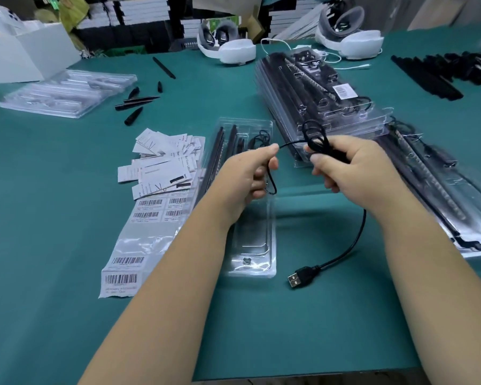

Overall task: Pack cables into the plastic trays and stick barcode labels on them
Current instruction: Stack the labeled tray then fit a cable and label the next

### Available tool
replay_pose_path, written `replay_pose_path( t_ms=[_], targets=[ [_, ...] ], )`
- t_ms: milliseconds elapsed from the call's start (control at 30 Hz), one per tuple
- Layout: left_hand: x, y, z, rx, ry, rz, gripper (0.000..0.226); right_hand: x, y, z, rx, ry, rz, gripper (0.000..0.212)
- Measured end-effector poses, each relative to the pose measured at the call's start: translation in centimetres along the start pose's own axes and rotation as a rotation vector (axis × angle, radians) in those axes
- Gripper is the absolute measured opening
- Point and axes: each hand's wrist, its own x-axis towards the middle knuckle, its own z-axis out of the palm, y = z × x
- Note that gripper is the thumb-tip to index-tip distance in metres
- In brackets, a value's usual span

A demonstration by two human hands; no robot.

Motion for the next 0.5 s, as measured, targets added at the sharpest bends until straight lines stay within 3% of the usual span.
replay_pose_path(
  t_ms=[200, 300, 500],
  targets=[
    [-0.2, -0.2, 0.2, 0.182, 0.02, 0.179, 0.029, -0.4, -0.1, 0.5, -0.339, -0.124, 0.044, 0.01],
    [-0.6, -0.2, 0.3, 0.18, -0.064, 0.198, 0.028, -0.6, -0.2, 1.1, -0.522, -0.125, 0.02, 0.013],
    [-0.3, 0.2, 0.4, -0.07, -0.171, 0.099, 0.019, -0.5, -0.3, 2.9, -0.422, -0.049, -0.033, 0.015]
  ],
)
